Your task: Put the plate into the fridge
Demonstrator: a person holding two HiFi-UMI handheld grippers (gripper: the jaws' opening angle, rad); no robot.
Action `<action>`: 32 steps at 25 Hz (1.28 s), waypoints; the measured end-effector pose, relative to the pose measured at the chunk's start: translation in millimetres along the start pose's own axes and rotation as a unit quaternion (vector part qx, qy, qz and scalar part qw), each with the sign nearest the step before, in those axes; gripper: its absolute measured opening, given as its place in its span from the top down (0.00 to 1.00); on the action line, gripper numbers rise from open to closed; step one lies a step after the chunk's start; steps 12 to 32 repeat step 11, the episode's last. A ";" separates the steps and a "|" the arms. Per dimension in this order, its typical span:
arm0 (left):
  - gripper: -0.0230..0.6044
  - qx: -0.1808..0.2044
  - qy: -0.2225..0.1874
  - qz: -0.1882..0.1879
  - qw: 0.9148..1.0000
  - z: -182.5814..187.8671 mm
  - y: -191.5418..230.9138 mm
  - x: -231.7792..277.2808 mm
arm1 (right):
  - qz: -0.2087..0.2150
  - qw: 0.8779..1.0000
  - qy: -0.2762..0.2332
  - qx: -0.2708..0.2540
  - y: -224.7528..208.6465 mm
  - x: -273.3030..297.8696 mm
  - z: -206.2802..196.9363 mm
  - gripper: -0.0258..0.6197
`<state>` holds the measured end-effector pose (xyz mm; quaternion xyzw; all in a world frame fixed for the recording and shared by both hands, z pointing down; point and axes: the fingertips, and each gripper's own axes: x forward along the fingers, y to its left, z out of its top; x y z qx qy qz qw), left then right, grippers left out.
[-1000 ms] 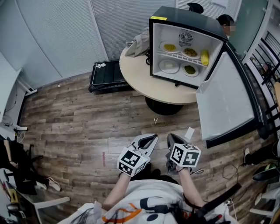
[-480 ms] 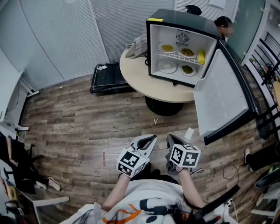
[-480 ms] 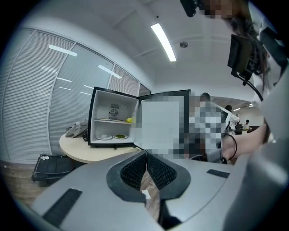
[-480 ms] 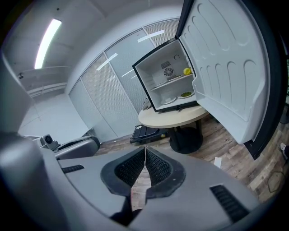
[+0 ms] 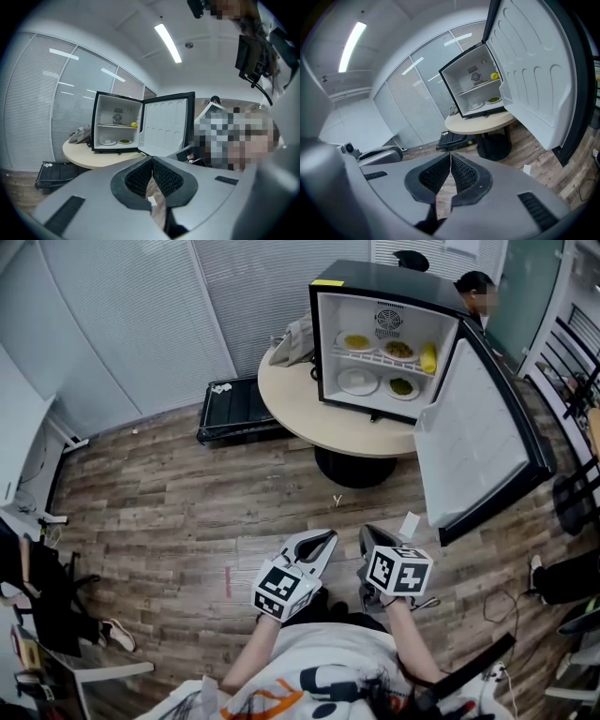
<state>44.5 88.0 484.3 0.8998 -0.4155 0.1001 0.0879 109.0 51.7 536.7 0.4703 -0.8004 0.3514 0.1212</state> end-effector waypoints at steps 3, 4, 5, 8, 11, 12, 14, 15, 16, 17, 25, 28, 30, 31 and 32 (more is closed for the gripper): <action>0.95 0.002 0.000 0.001 1.000 -0.2 -3.0 -2.8 | 0.000 1.000 -0.002 -0.001 0.4 -2.1 0.7 0.93; 0.95 0.002 0.000 0.001 1.000 -0.1 -3.6 -3.7 | 0.000 1.000 -0.003 -0.002 0.5 -2.6 1.3 0.93; 0.95 0.003 0.000 0.002 1.000 0.0 -3.8 -4.3 | 0.000 1.000 -0.004 -0.003 0.6 -2.9 2.0 0.93; 0.95 0.003 -0.003 0.005 1.000 0.3 -2.2 -5.8 | 0.001 1.000 -0.005 -0.006 1.3 -3.0 3.4 0.93; 0.95 0.003 -0.005 0.009 1.000 1.0 -0.5 -7.0 | 0.001 1.000 -0.006 -0.011 2.2 -2.8 5.0 0.93; 0.95 0.003 -0.005 0.009 1.000 1.0 -0.5 -7.0 | 0.001 1.000 -0.006 -0.011 2.2 -2.8 5.0 0.93; 0.95 0.003 -0.005 0.009 1.000 1.0 -0.5 -7.0 | 0.001 1.000 -0.006 -0.011 2.2 -2.8 5.0 0.93; 0.95 0.003 -0.005 0.009 1.000 1.0 -0.5 -7.0 | 0.001 1.000 -0.006 -0.011 2.2 -2.8 5.0 0.93; 0.95 0.003 -0.005 0.009 1.000 1.0 -0.5 -7.0 | 0.001 1.000 -0.006 -0.011 2.2 -2.8 5.0 0.93; 0.95 0.003 -0.005 0.009 1.000 1.0 -0.5 -7.0 | 0.001 1.000 -0.006 -0.011 2.2 -2.8 5.0 0.93; 0.95 0.003 -0.005 0.009 1.000 1.0 -0.5 -7.0 | 0.001 1.000 -0.006 -0.011 2.2 -2.8 5.0 0.93; 0.95 0.003 -0.005 0.009 1.000 1.0 -0.5 -7.0 | 0.001 1.000 -0.006 -0.011 2.2 -2.8 5.0 0.93; 0.95 0.003 -0.005 0.009 1.000 1.0 -0.5 -7.0 | 0.001 1.000 -0.006 -0.011 2.2 -2.8 5.0 0.93; 0.95 0.003 -0.005 0.009 1.000 1.0 -0.5 -7.0 | 0.001 1.000 -0.006 -0.011 2.2 -2.8 5.0 0.93; 0.95 0.003 -0.005 0.009 1.000 1.0 -0.5 -7.0 | 0.001 1.000 -0.006 -0.011 2.2 -2.8 5.0 0.93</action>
